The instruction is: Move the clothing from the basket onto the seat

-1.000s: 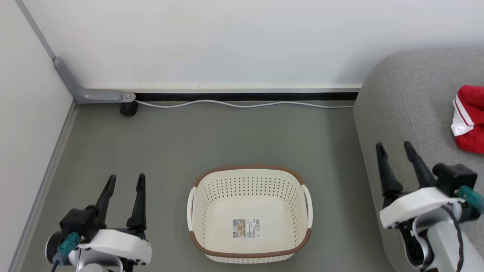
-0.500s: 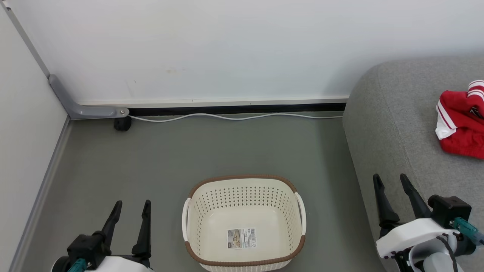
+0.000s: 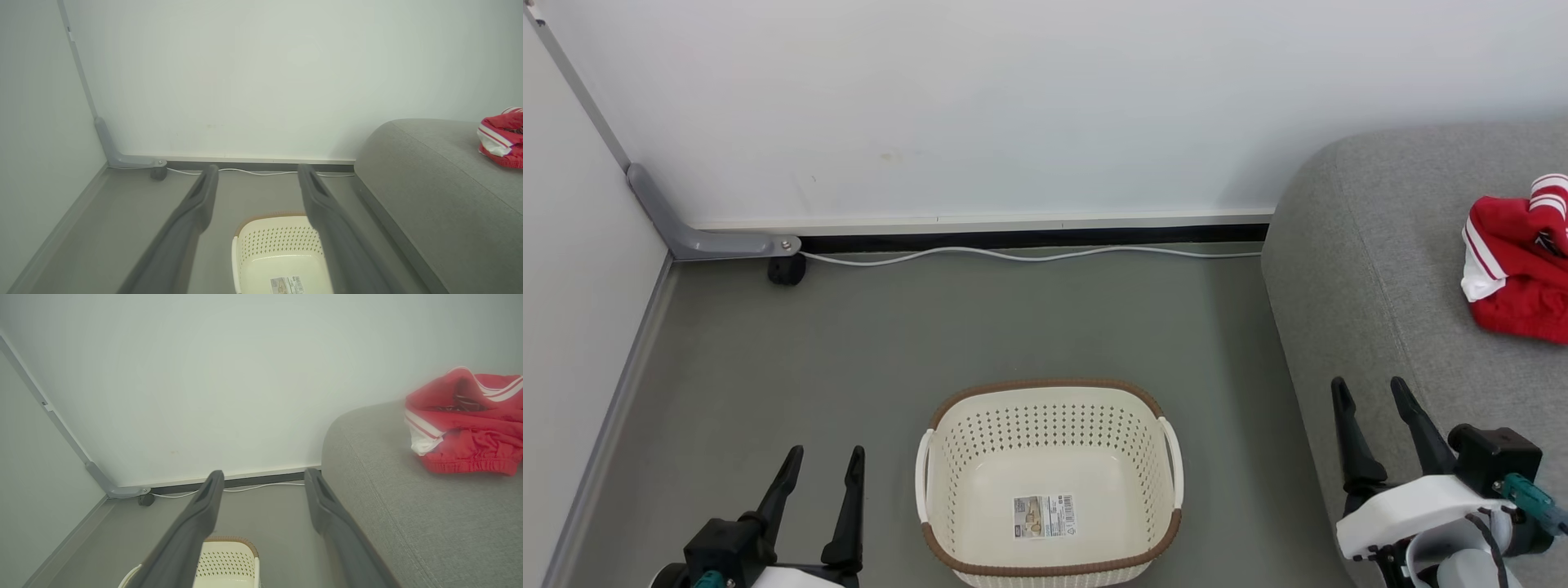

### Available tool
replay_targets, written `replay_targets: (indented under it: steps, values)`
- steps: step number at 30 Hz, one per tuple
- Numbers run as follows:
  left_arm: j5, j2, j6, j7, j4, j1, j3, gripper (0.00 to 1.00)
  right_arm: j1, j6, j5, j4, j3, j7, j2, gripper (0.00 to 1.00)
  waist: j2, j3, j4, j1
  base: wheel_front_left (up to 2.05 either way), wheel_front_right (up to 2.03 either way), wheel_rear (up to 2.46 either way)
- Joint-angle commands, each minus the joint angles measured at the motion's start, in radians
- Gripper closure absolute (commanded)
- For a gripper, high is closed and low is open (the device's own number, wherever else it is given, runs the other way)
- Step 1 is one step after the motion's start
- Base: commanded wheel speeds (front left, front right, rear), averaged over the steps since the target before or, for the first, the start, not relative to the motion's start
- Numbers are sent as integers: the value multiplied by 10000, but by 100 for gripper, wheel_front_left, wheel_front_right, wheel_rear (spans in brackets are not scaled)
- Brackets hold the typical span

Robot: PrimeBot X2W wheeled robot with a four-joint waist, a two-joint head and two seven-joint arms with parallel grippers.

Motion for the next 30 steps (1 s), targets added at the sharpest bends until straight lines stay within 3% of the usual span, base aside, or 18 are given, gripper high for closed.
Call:
replay_targets:
  steps: [1,13,14,25,30]
  values:
    - [-125,65,-4,-61,-306,-158,253,0,-122,29,-112,-292,189,-59,-9,0,-1,8,4,0,0,0,0]
    - [-404,65,-6,-61,-224,-240,167,0,-136,29,-158,-207,157,-59,28,0,-1,40,-13,0,0,0,0]
    - [-375,4,0,0,7,-4,-113,100,0,0,-110,10,-36,1,68,100,-1,40,-14,0,0,0,0]
    - [-1123,-50,1,181,381,67,-95,100,298,0,578,266,-107,222,227,100,-1,11,-8,22,0,0,0]
    - [-1685,-31,1,315,366,-1,-53,100,319,1,1098,173,-173,361,232,100,-1,23,-3,1,0,0,0]
